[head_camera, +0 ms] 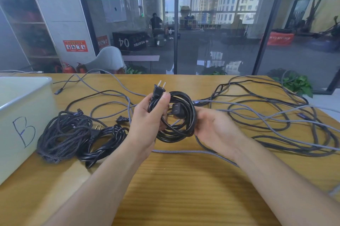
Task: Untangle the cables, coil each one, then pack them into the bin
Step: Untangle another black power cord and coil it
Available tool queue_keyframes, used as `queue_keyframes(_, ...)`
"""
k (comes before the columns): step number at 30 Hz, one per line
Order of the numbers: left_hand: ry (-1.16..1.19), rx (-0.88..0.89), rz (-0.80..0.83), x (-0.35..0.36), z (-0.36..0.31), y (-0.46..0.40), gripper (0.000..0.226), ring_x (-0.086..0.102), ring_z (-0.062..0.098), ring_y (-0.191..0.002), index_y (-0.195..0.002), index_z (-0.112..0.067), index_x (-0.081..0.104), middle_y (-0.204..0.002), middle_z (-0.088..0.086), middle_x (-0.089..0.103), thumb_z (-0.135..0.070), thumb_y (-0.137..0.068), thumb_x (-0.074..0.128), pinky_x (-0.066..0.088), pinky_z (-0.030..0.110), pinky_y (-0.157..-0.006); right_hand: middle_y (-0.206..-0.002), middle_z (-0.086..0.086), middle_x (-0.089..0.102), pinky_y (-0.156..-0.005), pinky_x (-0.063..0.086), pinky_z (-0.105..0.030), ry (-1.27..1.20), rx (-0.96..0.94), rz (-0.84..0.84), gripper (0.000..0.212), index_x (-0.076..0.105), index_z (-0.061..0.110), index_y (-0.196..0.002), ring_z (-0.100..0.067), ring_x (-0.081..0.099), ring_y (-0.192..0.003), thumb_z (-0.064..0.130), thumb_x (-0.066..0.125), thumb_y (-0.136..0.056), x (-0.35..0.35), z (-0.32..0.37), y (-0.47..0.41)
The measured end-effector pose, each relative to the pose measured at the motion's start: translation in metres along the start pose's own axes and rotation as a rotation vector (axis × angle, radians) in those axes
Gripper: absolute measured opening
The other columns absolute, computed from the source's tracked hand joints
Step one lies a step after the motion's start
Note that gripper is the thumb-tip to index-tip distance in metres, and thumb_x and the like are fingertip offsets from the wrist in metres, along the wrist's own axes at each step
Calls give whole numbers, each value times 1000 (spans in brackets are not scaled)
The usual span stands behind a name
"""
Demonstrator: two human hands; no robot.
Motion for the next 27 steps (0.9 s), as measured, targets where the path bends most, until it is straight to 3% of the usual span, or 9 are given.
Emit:
queue_keyframes(2,-33,20,-9,0,1,-1,21,48,8,-56,-83,-24,64,-65,-8,50,-33,-102,62,42,19,-55,-121,-18,64,-99,38,-43,-92,-12,120,53,62,-7,-132,-30,49,-106,15,42,-89,12,4,4)
queue_keyframes(4,-74,36,-10,0,3,-1,23,42,12,-60,-78,-33,66,-68,-4,45,-39,-100,65,40,27,-60,-103,-6,64,-91,45,-34,16,-66,146,43,64,3,-122,-22,56,-95,9,52,-81,18,6,7)
queue_keyframes(8,-18,-10,-4,3,10,-1,19,53,21,-71,-86,-26,70,-76,5,52,-39,-100,66,51,33,-65,-91,12,71,-84,52,-20,309,-224,-75,34,62,17,-120,-5,68,-90,11,78,-90,19,7,6)
queue_keyframes(11,13,-27,8,5,12,-1,18,60,20,-73,-95,-17,69,-80,7,61,-34,-100,67,55,27,-63,-114,16,73,-97,55,-30,570,-397,-271,46,57,33,-131,-6,69,-111,36,75,-89,15,17,13)
queue_keyframes(15,-34,-9,-5,0,13,-4,27,50,10,-64,-116,-10,62,-73,-7,58,-26,-96,73,43,20,-56,-103,13,75,-83,61,-44,825,-612,-487,32,59,35,-126,-10,74,-96,47,66,-97,9,31,25)
queue_keyframes(17,-46,-12,5,2,14,-5,38,52,9,-68,-127,-7,58,-78,-10,61,-22,-96,74,45,21,-58,-101,11,74,-80,61,-46,798,-672,-525,23,61,34,-121,-13,74,-94,45,63,-100,10,35,29)
queue_keyframes(21,-53,-19,16,9,15,-4,34,57,6,-67,-126,-7,58,-76,-13,64,-15,-96,72,47,20,-59,-94,2,72,-70,54,-58,714,-720,-601,15,61,32,-118,-36,66,-78,38,61,-104,9,43,37)
queue_keyframes(25,-20,-47,46,13,16,-5,41,56,9,-66,-134,-4,54,-77,-9,65,-11,-97,71,48,23,-62,-100,7,75,-70,53,-41,615,-732,-642,20,65,15,-120,-20,64,-78,27,59,-105,5,57,45)
queue_keyframes(27,-1,-62,55,14,18,-7,58,51,9,-61,-147,0,42,-74,-10,61,-11,-97,70,48,24,-66,-112,2,76,-89,58,-38,490,-745,-645,20,63,5,-118,-11,72,-100,20,58,-106,-2,65,49)
Point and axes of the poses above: each hand's wrist, its own y-axis away from the middle knuckle, its own x-axis out of the palm, z = x × y, the point moved 8 cm from there along -y, towards the middle knuckle
